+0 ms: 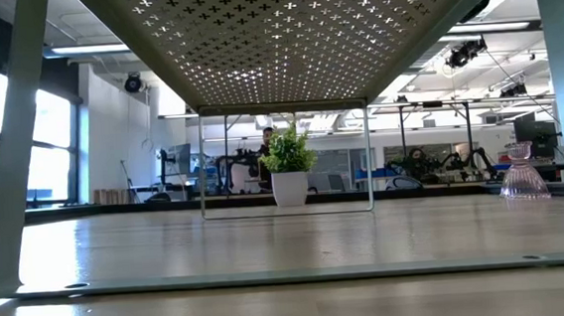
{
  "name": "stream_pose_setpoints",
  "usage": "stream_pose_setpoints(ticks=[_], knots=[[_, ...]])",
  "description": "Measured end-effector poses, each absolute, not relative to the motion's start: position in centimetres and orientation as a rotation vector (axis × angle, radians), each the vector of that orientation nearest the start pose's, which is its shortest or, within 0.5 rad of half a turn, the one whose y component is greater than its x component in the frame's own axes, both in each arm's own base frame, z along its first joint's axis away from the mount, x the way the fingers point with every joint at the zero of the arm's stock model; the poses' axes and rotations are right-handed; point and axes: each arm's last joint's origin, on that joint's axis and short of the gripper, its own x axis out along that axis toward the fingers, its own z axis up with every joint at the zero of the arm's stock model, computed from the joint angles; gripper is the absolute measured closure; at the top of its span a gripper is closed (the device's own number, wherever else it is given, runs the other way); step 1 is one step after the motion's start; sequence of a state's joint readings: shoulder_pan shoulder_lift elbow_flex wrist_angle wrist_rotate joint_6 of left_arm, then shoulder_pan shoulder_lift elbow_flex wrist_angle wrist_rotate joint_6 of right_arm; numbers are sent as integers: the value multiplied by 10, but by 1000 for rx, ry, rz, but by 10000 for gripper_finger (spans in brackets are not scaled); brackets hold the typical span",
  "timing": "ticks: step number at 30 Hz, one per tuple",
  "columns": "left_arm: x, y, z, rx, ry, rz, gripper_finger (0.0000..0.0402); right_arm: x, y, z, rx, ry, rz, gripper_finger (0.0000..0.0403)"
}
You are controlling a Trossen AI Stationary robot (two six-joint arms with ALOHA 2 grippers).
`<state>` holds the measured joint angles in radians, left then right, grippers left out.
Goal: Pick & Place candle stick holders
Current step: Put the left green scented candle on the shelf aligned with the transparent candle holder
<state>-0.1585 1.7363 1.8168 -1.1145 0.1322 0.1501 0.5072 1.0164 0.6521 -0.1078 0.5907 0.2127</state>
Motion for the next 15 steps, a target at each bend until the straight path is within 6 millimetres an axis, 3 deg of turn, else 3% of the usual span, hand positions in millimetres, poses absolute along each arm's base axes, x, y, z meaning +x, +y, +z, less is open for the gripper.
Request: stream_pose_setpoints(ticks=[15], knots=[[347, -59, 360, 143, 1018, -338, 25, 194, 89, 255, -37, 391, -124, 10]])
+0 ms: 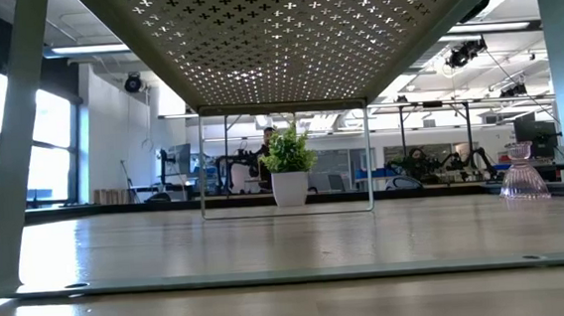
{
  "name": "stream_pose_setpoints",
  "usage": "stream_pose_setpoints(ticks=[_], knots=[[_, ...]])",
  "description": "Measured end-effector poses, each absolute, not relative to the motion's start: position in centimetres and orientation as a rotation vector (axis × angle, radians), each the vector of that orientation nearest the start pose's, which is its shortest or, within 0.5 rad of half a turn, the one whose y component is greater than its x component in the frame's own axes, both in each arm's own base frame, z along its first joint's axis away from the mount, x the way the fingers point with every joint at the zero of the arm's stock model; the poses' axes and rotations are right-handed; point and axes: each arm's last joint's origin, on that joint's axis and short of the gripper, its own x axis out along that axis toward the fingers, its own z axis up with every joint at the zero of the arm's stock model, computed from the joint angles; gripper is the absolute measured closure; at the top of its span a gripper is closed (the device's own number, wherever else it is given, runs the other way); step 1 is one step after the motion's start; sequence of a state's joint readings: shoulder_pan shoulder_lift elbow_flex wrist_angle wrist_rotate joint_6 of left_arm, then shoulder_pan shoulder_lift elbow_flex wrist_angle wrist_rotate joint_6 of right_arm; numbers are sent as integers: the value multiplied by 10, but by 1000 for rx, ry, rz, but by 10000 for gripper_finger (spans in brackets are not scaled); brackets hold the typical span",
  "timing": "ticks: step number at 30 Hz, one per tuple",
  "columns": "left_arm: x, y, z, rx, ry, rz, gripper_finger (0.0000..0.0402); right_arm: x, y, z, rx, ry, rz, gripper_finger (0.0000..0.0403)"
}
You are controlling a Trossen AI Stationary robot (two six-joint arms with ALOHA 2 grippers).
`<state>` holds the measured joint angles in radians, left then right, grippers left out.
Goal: Pick & Place candle stick holders
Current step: Put the left green scented candle on the shelf aligned with the transparent candle holder
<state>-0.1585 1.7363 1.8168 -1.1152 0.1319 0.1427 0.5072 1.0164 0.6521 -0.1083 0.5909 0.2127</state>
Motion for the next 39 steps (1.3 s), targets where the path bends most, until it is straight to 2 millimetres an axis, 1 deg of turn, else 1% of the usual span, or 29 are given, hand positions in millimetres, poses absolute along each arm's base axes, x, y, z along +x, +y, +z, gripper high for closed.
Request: stream_pose_setpoints(ticks=[5, 10, 13, 20, 23, 31, 35, 39], knots=[[348, -58, 361, 147, 1016, -290, 25, 194, 89, 255, -37, 391, -124, 10], [348, -58, 360, 147, 1015, -268, 5, 194, 89, 255, -37, 392, -124, 10], [348, -58, 361, 119, 1017, -266, 8, 194, 89, 255, -37, 392, -124, 10], [349, -58, 361, 119, 1012, -270, 4, 194, 89, 254, -41, 398, -125, 10], [349, -58, 361, 153, 1008, -286, 5, 194, 89, 254, -41, 398, -125, 10], [349, -55, 361, 224, 1008, -215, 5, 194, 89, 254, -28, 397, -128, 10], [349, -55, 361, 227, 1008, -208, 5, 194, 89, 254, -30, 401, -129, 10], [348, -56, 370, 209, 990, -236, 5, 193, 89, 253, -33, 408, -130, 10]])
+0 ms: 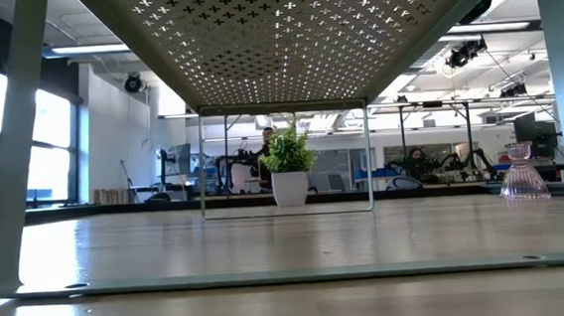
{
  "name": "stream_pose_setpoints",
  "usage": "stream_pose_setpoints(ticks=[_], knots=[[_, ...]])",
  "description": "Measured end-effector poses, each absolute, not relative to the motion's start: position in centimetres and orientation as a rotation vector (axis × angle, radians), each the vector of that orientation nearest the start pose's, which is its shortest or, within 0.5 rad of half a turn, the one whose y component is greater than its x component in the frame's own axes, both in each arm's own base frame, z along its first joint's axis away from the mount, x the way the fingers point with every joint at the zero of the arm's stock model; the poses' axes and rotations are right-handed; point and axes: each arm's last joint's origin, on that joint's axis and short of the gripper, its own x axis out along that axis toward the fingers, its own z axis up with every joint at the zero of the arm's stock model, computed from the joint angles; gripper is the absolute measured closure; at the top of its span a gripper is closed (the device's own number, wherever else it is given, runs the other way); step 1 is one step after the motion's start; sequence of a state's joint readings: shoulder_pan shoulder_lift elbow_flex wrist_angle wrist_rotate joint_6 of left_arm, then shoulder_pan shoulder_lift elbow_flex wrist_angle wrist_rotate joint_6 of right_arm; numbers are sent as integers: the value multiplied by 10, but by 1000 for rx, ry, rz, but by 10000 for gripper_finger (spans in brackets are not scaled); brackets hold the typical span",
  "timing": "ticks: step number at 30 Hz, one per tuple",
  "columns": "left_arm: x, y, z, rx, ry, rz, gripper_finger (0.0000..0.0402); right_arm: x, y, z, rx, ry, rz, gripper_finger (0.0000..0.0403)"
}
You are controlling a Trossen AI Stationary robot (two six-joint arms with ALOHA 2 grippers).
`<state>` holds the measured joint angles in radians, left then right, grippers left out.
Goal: Pick & Place candle stick holders
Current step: Put the left green scented candle on the shelf aligned with the transparent candle holder, then put the purple candle holder on the shelf
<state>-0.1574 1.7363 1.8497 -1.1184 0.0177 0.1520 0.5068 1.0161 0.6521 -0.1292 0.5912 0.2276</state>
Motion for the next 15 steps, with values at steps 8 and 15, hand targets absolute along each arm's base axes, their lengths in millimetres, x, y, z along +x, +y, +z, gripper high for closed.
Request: stream_pose_setpoints(ticks=[8, 15], knots=[[342, -56, 405, 188, 892, -262, 5, 193, 89, 253, -34, 409, -130, 10], [334, -54, 439, 187, 781, -251, 5, 193, 88, 253, -33, 399, -174, 10]])
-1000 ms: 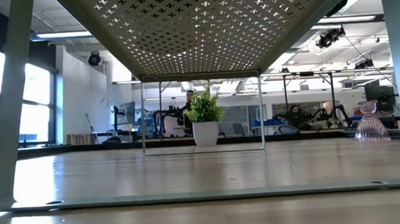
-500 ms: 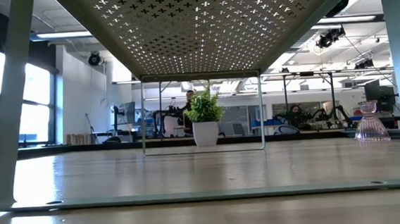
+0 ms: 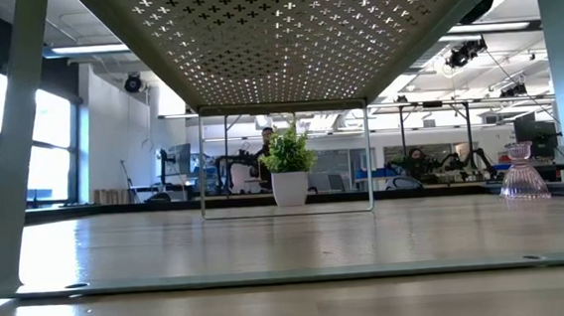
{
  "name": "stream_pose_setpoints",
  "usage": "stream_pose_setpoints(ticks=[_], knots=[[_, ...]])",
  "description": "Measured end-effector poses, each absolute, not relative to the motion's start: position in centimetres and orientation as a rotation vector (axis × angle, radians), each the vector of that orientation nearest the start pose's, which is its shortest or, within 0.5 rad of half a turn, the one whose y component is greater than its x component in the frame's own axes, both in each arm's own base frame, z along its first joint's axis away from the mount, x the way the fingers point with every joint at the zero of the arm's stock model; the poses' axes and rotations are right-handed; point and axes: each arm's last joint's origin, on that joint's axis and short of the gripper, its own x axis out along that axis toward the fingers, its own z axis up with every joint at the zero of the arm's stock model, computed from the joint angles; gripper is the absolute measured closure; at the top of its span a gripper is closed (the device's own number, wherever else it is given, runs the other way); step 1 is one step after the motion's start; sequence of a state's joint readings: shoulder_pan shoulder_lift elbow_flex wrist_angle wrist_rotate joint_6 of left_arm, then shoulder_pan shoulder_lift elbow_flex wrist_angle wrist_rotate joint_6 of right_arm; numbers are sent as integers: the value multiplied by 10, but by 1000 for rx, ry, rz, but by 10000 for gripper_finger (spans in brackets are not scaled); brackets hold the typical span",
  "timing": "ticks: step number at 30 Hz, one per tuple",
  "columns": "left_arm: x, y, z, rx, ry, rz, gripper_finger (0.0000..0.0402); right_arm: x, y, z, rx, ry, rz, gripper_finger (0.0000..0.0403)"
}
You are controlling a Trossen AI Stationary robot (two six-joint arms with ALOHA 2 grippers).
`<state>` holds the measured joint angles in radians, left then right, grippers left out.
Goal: Pick & Place candle stick holders
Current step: Put the purple candle holder on the shelf
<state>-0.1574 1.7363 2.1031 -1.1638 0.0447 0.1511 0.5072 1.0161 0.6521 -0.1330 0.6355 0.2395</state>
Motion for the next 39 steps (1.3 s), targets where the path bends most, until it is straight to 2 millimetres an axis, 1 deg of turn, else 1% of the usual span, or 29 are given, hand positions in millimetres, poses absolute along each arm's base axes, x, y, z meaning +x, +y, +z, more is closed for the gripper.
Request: stream_pose_setpoints(ticks=[4, 7, 9, 14, 17, 19, 21, 25, 27, 30, 34, 37, 39], knots=[[325, -53, 452, 192, 774, -241, 5, 189, 82, 254, 2, 367, -329, 10], [318, -51, 455, 184, 813, -235, 5, 182, 75, 254, 39, 354, -462, 10], [313, -51, 455, 146, 859, -218, 5, 174, 70, 254, 70, 350, -535, 10], [298, -48, 449, 21, 1015, -131, 5, 156, 58, 254, 171, 350, -625, 10], [286, -44, 451, -18, 1061, -26, 5, 146, 50, 255, 237, 350, -659, 10], [278, -42, 456, -27, 1042, 44, 5, 138, 42, 257, 296, 373, -686, 10], [267, -42, 462, -28, 1014, 76, 5, 127, 32, 260, 362, 418, -725, 10], [249, -47, 474, 6, 951, 115, 5, 104, 13, 263, 497, 535, -883, 10], [241, -50, 478, 18, 920, 147, 5, 97, 7, 265, 563, 587, -957, 10], [234, -57, 482, 43, 884, 179, 5, 90, 0, 269, 630, 631, -1048, 10], [231, -65, 483, 80, 866, 187, 5, 82, -9, 275, 725, 693, -1145, 10], [226, -64, 485, 74, 843, 216, 5, 81, -16, 279, 812, 715, -1184, 10], [218, -61, 487, 68, 820, 252, 5, 79, -22, 280, 846, 758, -1219, 10]])
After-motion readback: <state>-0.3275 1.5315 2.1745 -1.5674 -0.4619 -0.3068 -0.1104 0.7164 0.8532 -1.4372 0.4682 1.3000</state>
